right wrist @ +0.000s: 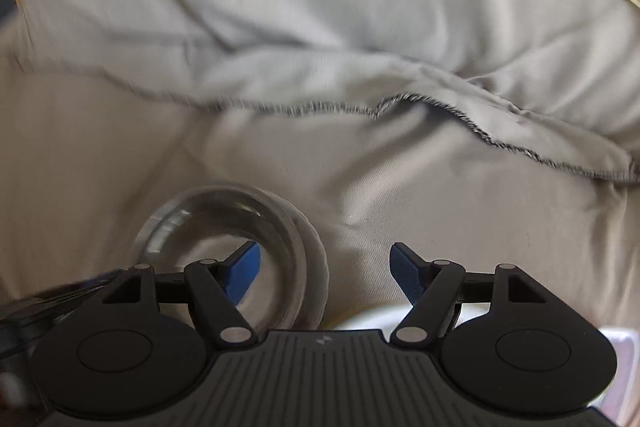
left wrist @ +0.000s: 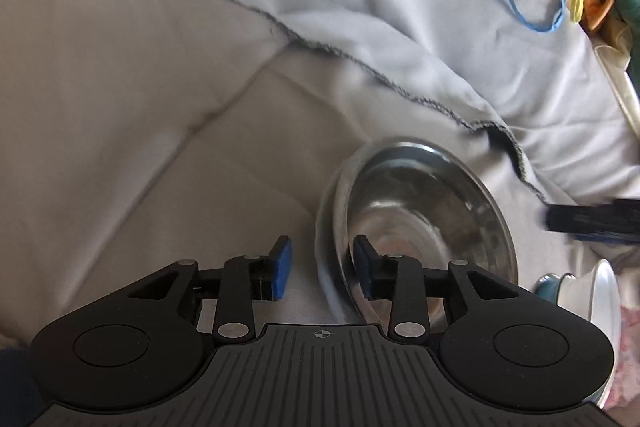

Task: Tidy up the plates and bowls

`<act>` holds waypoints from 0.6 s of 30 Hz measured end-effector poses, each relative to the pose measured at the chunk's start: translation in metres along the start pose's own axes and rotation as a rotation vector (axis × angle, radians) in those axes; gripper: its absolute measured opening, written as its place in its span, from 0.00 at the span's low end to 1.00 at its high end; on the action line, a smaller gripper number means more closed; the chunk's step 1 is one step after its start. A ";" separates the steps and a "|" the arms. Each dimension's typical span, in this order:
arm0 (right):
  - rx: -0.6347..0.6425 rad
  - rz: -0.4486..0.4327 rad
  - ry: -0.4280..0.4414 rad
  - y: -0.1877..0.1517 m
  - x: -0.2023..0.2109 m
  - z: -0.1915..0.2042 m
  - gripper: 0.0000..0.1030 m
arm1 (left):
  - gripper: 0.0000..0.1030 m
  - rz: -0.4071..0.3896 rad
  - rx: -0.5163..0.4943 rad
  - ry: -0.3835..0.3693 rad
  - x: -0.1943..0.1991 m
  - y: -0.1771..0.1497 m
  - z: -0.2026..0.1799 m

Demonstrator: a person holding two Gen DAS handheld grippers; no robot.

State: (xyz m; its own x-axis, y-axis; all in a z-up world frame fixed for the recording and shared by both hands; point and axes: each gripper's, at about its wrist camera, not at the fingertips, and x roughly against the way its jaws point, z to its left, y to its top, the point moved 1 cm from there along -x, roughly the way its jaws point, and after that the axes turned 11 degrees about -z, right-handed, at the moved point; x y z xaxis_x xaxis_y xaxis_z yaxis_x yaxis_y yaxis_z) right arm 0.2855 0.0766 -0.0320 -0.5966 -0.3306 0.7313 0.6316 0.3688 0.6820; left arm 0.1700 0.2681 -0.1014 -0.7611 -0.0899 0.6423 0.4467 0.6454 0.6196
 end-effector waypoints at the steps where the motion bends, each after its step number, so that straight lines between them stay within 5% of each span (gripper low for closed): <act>1: 0.011 0.034 -0.014 0.002 -0.014 0.006 0.70 | 0.36 0.009 0.007 -0.020 -0.003 -0.002 0.002; 8: 0.027 0.226 -0.099 0.006 -0.091 0.019 0.71 | 0.36 0.063 0.044 -0.137 -0.016 -0.012 0.008; 18: -0.032 0.346 -0.048 -0.007 -0.110 0.039 0.77 | 0.33 0.073 0.044 -0.144 -0.014 -0.011 0.008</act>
State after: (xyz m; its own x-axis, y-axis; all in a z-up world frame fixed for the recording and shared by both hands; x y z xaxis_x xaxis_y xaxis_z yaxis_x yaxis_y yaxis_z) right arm 0.3276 0.1440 -0.1181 -0.3663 -0.1489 0.9185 0.8151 0.4247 0.3939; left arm 0.1721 0.2683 -0.1214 -0.7883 0.0663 0.6117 0.4848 0.6792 0.5510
